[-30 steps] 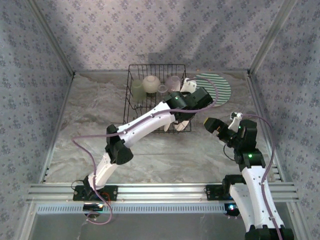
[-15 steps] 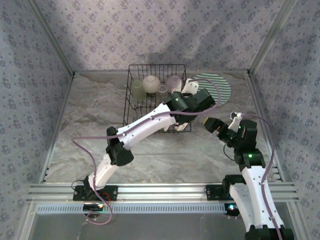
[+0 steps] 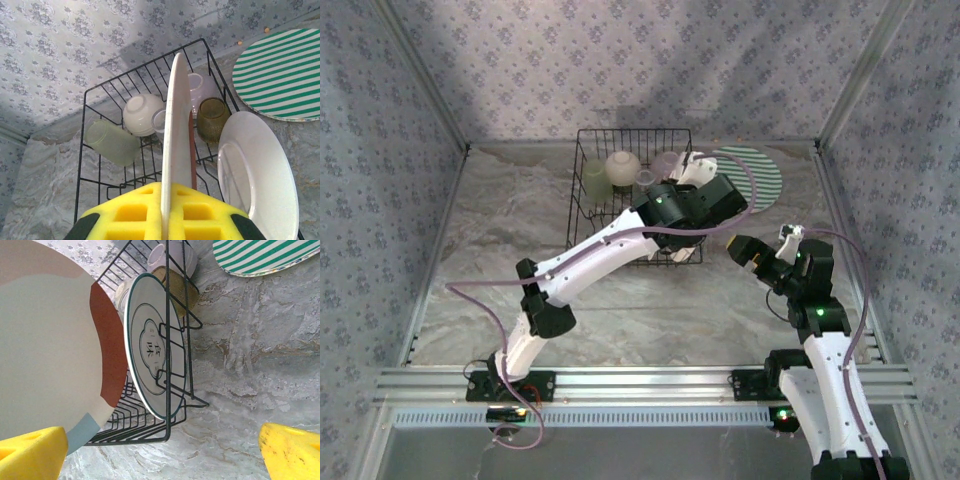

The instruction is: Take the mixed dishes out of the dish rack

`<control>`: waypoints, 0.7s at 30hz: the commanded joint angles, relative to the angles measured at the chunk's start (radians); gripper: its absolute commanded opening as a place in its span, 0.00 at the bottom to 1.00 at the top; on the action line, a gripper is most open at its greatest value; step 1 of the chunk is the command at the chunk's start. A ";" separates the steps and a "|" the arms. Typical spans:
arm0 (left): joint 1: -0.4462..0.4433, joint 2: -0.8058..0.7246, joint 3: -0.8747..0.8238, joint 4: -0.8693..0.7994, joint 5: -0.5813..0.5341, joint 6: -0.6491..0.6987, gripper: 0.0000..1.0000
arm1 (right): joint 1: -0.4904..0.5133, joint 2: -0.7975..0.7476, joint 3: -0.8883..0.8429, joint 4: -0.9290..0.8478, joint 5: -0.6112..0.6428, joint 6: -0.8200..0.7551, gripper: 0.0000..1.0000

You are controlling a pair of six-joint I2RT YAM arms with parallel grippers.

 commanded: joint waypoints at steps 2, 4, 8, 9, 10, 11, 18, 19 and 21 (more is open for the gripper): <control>-0.003 -0.070 0.035 -0.006 -0.049 0.028 0.00 | 0.011 -0.024 0.030 0.007 -0.017 0.009 1.00; -0.002 -0.092 0.034 -0.001 -0.034 0.036 0.00 | 0.013 -0.034 0.035 0.001 -0.017 0.005 1.00; 0.011 -0.160 -0.009 0.024 0.013 0.049 0.00 | 0.017 -0.047 0.038 -0.009 -0.021 0.001 1.00; 0.017 -0.182 -0.025 0.032 0.029 0.049 0.00 | 0.019 -0.050 0.038 -0.009 -0.022 0.000 1.00; 0.024 -0.211 -0.054 0.047 0.047 0.050 0.00 | 0.020 -0.054 0.036 -0.009 -0.021 -0.001 1.00; 0.033 -0.245 -0.088 0.066 0.066 0.049 0.00 | 0.021 -0.056 0.037 -0.010 -0.020 0.000 1.00; 0.138 -0.510 -0.385 0.247 0.320 0.046 0.00 | 0.035 -0.058 0.063 -0.026 -0.020 -0.008 1.00; 0.163 -0.555 -0.430 0.273 0.379 0.041 0.00 | 0.040 -0.058 0.067 -0.026 -0.018 -0.008 1.00; 0.219 -0.636 -0.529 0.339 0.514 0.026 0.00 | 0.048 -0.056 0.071 -0.025 -0.011 -0.008 1.00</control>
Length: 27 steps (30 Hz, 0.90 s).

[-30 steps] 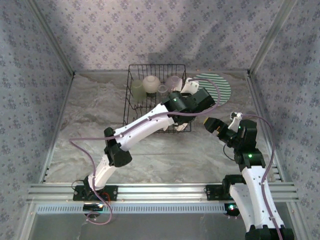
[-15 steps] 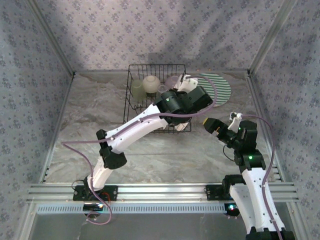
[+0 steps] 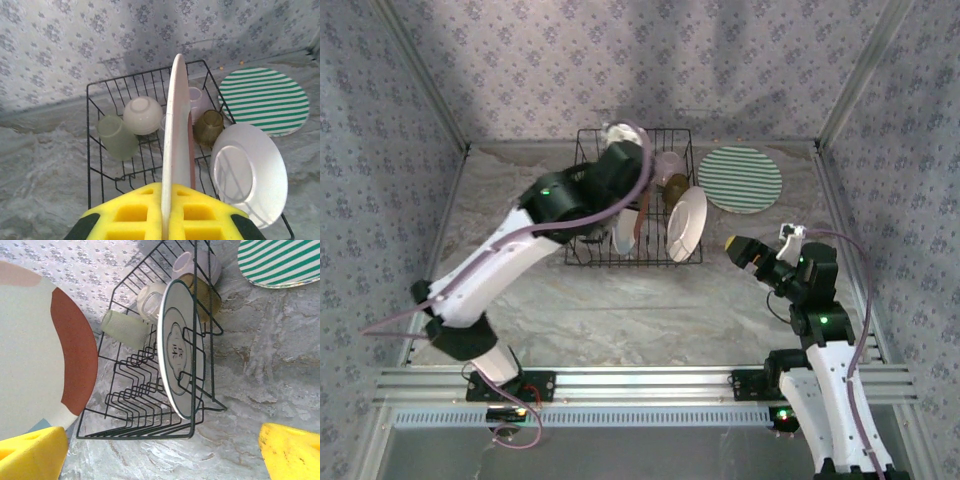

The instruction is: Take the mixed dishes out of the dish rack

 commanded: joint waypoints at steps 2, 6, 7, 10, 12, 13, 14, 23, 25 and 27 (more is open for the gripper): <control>0.135 -0.177 -0.208 0.222 0.375 -0.050 0.00 | 0.027 -0.004 0.040 0.000 0.005 -0.004 1.00; 0.291 -0.308 -0.394 0.364 0.661 -0.127 0.00 | 0.052 0.014 0.049 0.028 0.013 0.006 1.00; 0.329 -0.329 -0.427 0.396 0.718 -0.146 0.00 | 0.059 0.020 0.054 0.037 0.014 0.008 1.00; 0.424 -0.374 -0.498 0.453 0.876 -0.185 0.00 | 0.080 0.040 0.063 0.058 0.016 0.016 1.00; 0.491 -0.395 -0.554 0.518 1.001 -0.227 0.00 | 0.091 0.053 0.066 0.071 0.013 0.021 1.00; 0.527 -0.410 -0.594 0.575 1.066 -0.259 0.00 | 0.098 0.057 0.066 0.077 0.011 0.024 1.00; 0.561 -0.419 -0.632 0.628 1.129 -0.297 0.00 | 0.102 0.061 0.068 0.081 0.008 0.026 1.00; 0.707 -0.394 -0.824 0.989 1.452 -0.536 0.00 | 0.121 0.090 0.131 0.063 -0.036 0.060 1.00; 0.719 -0.378 -0.867 1.073 1.481 -0.598 0.00 | 0.130 0.090 0.139 0.080 -0.046 0.083 1.00; 0.720 -0.361 -0.908 1.178 1.504 -0.660 0.00 | 0.136 0.096 0.147 0.092 -0.055 0.103 1.00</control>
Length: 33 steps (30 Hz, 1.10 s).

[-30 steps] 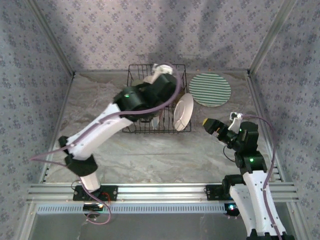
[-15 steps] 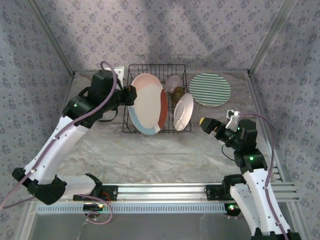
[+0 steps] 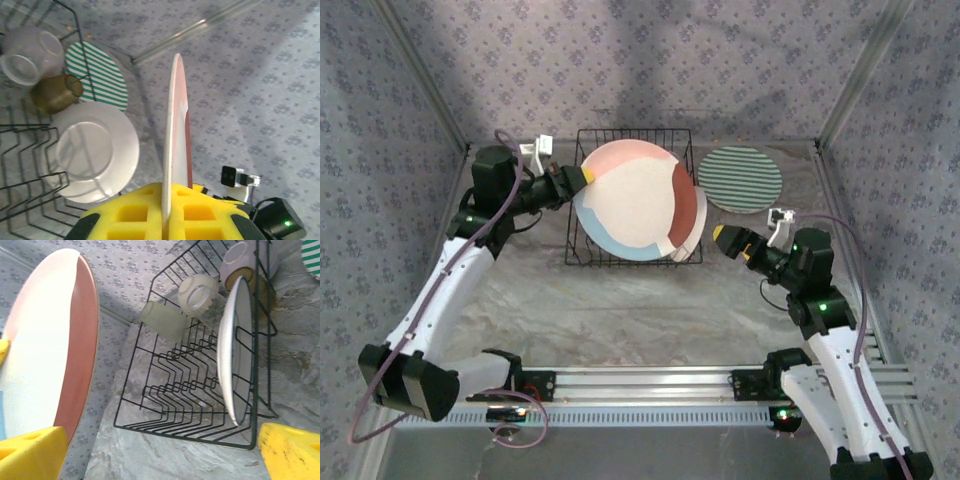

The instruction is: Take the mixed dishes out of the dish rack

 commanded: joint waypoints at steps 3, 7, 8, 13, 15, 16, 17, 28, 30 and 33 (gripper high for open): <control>0.011 0.034 -0.065 0.335 0.138 -0.183 0.00 | 0.025 0.013 0.042 0.068 -0.060 0.082 1.00; 0.009 0.053 -0.109 0.453 0.160 -0.249 0.00 | 0.048 0.028 0.049 0.103 -0.067 0.121 1.00; 0.009 0.055 -0.119 0.473 0.163 -0.257 0.00 | 0.055 0.034 0.049 0.116 -0.063 0.132 1.00; 0.001 0.061 -0.149 0.515 0.162 -0.269 0.00 | 0.105 0.091 0.064 0.159 -0.047 0.168 1.00; -0.008 0.062 -0.161 0.527 0.162 -0.269 0.00 | 0.130 0.109 0.070 0.188 -0.038 0.183 1.00; -0.009 0.064 -0.166 0.532 0.162 -0.270 0.00 | 0.140 0.116 0.076 0.193 -0.033 0.185 0.99; -0.011 0.066 -0.172 0.538 0.160 -0.271 0.00 | 0.153 0.124 0.082 0.197 -0.025 0.187 0.98; -0.017 0.072 -0.207 0.556 0.160 -0.269 0.00 | 0.224 0.169 0.109 0.245 0.030 0.213 0.67; -0.017 0.072 -0.209 0.556 0.160 -0.266 0.00 | 0.229 0.171 0.108 0.250 0.037 0.214 0.61; -0.017 0.072 -0.213 0.545 0.160 -0.257 0.00 | 0.235 0.174 0.106 0.254 0.042 0.218 0.56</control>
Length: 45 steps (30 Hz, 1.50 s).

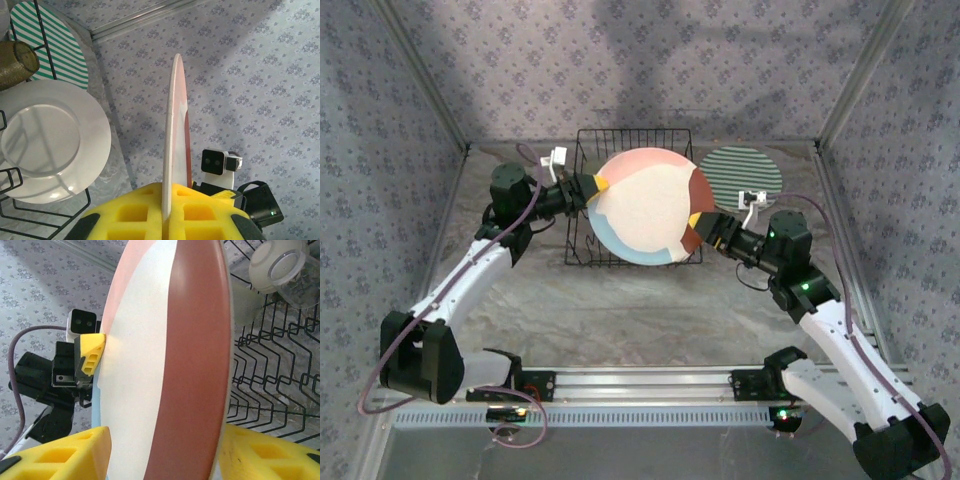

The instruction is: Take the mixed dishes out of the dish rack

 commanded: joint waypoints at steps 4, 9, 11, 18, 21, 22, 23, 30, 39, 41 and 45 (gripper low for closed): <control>-0.002 -0.007 0.001 0.047 0.023 0.016 0.00 | 0.014 0.000 0.023 0.039 0.023 0.010 0.47; -0.001 -0.006 -0.004 0.044 0.021 0.022 0.00 | 0.017 0.001 0.020 0.041 0.028 0.012 0.33; -0.001 -0.005 -0.004 0.044 0.021 0.025 0.00 | 0.019 0.005 0.019 0.043 0.029 0.011 0.27; -0.001 0.000 -0.001 0.021 0.022 0.044 0.00 | 0.020 0.011 0.016 0.046 0.025 0.013 0.00; -0.001 0.000 -0.005 0.027 0.026 0.046 0.04 | 0.020 0.015 0.012 0.050 0.024 0.013 0.00; -0.001 -0.003 -0.004 0.027 0.026 0.049 0.06 | 0.021 0.016 0.012 0.050 0.024 0.013 0.00; -0.001 -0.004 -0.002 0.024 0.026 0.050 0.12 | 0.019 0.016 0.014 0.046 0.024 0.013 0.00; -0.001 -0.049 -0.009 -0.016 0.005 0.090 0.99 | -0.004 0.022 0.025 0.036 0.022 0.016 0.00; 0.001 -0.184 0.034 -0.311 -0.077 0.314 0.99 | -0.173 0.066 0.041 0.140 -0.030 0.115 0.00; 0.001 -0.219 0.044 -0.381 -0.088 0.372 0.99 | -0.237 0.084 0.030 0.202 -0.055 0.161 0.00; 0.000 -0.291 0.041 -0.491 -0.088 0.478 0.99 | -0.355 0.148 0.023 0.301 -0.092 0.227 0.00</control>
